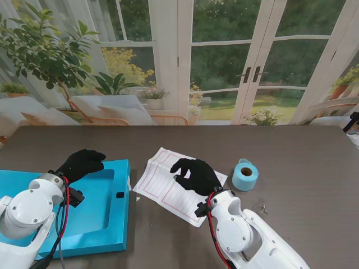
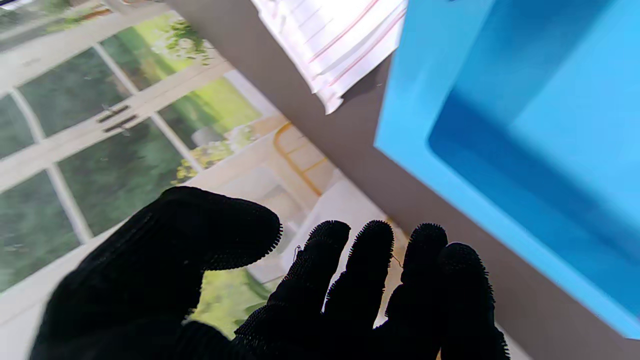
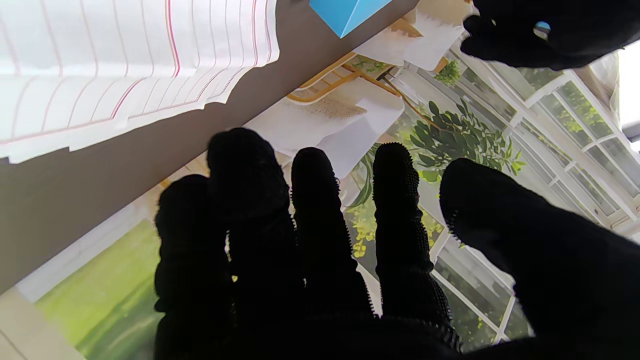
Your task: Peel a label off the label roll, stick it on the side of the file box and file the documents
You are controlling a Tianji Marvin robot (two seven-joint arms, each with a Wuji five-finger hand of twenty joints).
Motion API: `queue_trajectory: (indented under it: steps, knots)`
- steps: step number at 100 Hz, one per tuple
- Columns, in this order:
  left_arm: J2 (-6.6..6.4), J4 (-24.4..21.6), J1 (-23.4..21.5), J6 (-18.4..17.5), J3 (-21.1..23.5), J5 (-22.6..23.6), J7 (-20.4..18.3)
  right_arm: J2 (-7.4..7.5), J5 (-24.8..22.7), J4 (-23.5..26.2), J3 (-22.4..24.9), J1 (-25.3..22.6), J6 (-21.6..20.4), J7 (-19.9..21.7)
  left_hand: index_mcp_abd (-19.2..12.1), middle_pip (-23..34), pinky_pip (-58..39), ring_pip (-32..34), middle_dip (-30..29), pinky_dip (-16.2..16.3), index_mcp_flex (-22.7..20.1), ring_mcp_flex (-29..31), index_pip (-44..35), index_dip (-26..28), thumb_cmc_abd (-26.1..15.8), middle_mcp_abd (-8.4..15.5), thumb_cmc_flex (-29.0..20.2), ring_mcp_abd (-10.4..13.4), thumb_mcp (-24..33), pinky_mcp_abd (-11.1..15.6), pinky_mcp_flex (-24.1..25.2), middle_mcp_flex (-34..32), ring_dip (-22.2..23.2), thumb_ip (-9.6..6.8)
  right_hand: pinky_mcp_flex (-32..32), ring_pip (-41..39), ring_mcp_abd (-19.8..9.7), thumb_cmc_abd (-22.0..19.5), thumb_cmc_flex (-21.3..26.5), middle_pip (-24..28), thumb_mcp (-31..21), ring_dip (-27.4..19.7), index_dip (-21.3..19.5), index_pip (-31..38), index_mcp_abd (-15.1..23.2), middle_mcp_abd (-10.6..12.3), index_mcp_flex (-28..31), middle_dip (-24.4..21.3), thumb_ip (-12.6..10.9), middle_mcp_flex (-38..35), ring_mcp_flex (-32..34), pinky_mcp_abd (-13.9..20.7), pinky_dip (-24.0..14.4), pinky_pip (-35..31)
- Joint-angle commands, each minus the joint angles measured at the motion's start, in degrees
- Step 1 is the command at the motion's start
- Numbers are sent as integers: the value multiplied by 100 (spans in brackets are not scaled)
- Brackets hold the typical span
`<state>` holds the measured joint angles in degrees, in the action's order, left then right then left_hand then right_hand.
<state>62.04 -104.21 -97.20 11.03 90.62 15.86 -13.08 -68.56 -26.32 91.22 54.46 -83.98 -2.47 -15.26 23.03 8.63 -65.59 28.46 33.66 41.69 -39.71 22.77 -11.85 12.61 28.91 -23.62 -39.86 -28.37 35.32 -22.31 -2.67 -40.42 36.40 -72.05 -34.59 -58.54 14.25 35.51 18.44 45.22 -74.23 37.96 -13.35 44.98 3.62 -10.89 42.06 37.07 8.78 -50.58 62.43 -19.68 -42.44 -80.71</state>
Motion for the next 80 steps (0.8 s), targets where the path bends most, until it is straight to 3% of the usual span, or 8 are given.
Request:
queue_trajectory:
  steps: [1,9,18,34,46,80]
  knots:
    - [48,-76,-40,-304,-41,52,-48,40,-44,4,58,12,-43,96,-295,-120,649,-504,-386,-262,-63,-173,108,4,-203,254,222,194,-141,304,269,81,-332,226,583,190,121,-96,-172,-105,152,-81,-101,-71,29,48,-189,-121,-174,260,-163,128,76,-14]
    - [57,-15,-40,-696,-130,59,50,59,-85,10,120,-6,-66,121,-537,-230,1836,-1216,-818,-711,-8,-381,218,-60,-223,423,257,384,-192,387,446,259,-831,282,658,365,118,-84,-182,-150,178,-143,-149,-88,38,50,-219,-184,-170,341,-272,121,133,116]
    - [67,85,-25,-1080,-264,26,149,87,-151,11,188,-27,-100,165,-840,-346,2863,-1711,-1204,-953,145,-546,403,-198,-271,603,333,610,-290,503,475,505,-1192,398,789,639,112,-63,-203,-219,214,-244,-195,-120,61,65,-265,-272,-164,442,-424,107,245,358]
    - [78,200,-9,-1557,-503,-131,234,150,-264,36,327,-85,-174,295,-1252,-484,4289,-2237,-1607,-1103,501,-828,667,-520,-323,866,491,936,-462,697,403,953,-1559,615,1173,1321,60,9,-263,-393,352,-498,-262,-162,108,140,-474,-458,-144,763,-859,130,559,985]
    - [82,370,54,-1918,-680,-208,286,214,-393,57,459,-131,-253,441,-1372,-546,5338,-2449,-1785,-1064,694,-1015,739,-669,-341,1039,601,1134,-543,798,240,1207,-1735,758,1446,1799,-11,107,-334,-497,531,-693,-296,-169,148,185,-687,-583,-113,1057,-1225,197,771,1418]
    - [177,892,223,-2554,-1151,-298,778,346,-808,-164,827,-174,-446,648,-1359,-582,5609,-2577,-1844,-978,784,-1244,761,-695,-266,1182,604,1329,-528,1023,491,1455,-1820,763,1936,2588,-134,404,-442,-667,845,-1054,-326,-183,194,321,-1177,-799,-42,1752,-2096,375,1024,2109]
